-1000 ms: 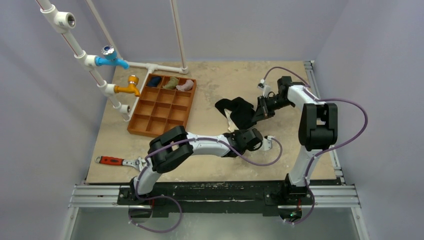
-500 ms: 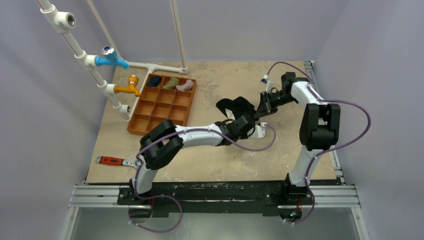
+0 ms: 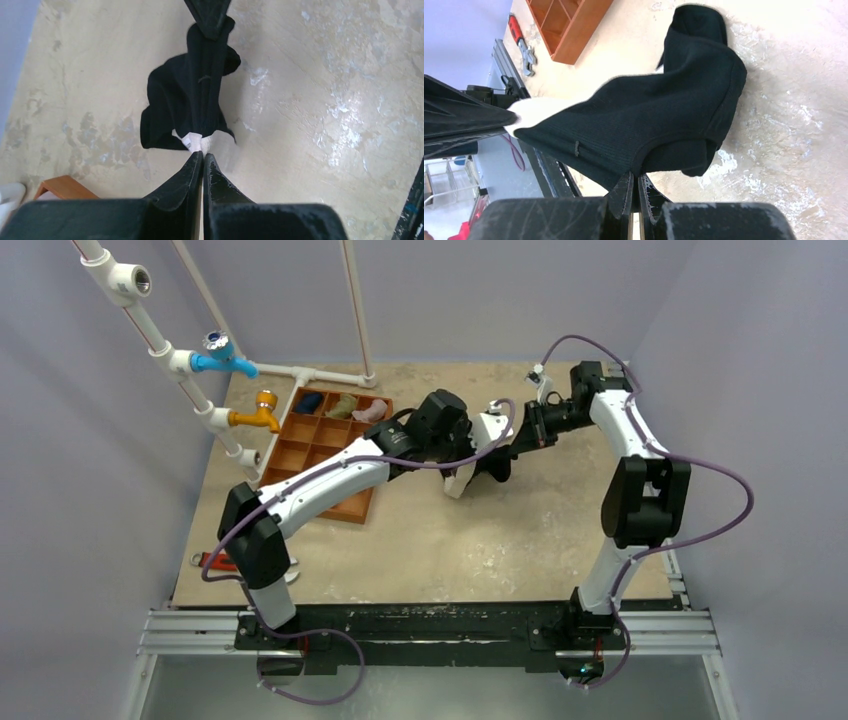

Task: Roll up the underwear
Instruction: Flatten out the underwear at the center of the board.

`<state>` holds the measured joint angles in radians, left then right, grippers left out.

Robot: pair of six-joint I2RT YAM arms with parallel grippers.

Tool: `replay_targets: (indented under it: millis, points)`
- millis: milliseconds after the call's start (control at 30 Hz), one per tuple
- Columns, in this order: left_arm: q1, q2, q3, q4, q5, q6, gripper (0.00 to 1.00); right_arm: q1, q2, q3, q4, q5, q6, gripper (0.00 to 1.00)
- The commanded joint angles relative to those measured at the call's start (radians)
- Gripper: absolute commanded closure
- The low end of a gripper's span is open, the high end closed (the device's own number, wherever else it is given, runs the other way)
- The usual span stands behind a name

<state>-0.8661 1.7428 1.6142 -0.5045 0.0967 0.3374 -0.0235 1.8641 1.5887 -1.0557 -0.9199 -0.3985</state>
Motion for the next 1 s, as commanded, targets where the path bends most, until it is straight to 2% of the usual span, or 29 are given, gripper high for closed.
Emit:
replay_targets:
  millis: [0, 133, 200, 333, 433, 500, 533, 667, 767, 867, 967]
  points:
    - [0.036, 0.012, 0.046, -0.083, 0.070, -0.034, 1.00, -0.006, -0.009, 0.077, -0.013, -0.016, -0.020, 1.00]
    - [0.083, 0.038, 0.137, -0.101, 0.063, -0.013, 1.00, -0.006, 0.030, 0.222, -0.002, -0.031, 0.043, 1.00]
    - [0.108, 0.068, 0.234, -0.116, 0.044, 0.013, 1.00, -0.007, 0.058, 0.325, 0.014, -0.035, 0.106, 1.00]
    - [0.163, 0.177, 0.519, -0.210, 0.027, 0.061, 1.00, -0.006, 0.121, 0.558, 0.080, -0.034, 0.261, 1.00]
    - [0.180, 0.274, 0.769, -0.274, -0.015, 0.108, 1.00, -0.006, 0.168, 0.732, 0.079, -0.010, 0.296, 1.00]
    - [0.180, 0.308, 0.887, -0.295, -0.027, 0.135, 1.00, -0.006, 0.168, 0.789, 0.084, -0.004, 0.303, 1.00]
    - [0.179, 0.296, 0.898, -0.281, -0.023, 0.142, 1.00, -0.006, 0.146, 0.764, 0.103, -0.001, 0.303, 1.00]
    - [0.147, 0.162, 0.694, -0.221, 0.010, 0.170, 1.00, -0.006, -0.019, 0.485, 0.224, 0.060, 0.266, 1.00]
    - [0.072, 0.070, 0.435, -0.196, 0.005, 0.186, 1.00, -0.006, -0.138, 0.253, 0.238, 0.109, 0.161, 0.99]
    - [-0.031, -0.016, 0.047, -0.086, -0.018, 0.157, 1.00, -0.007, -0.237, -0.023, 0.224, 0.168, -0.047, 0.85]
    - [-0.145, -0.008, -0.180, -0.037, -0.049, 0.097, 1.00, -0.006, -0.303, -0.300, 0.243, 0.230, -0.196, 0.66]
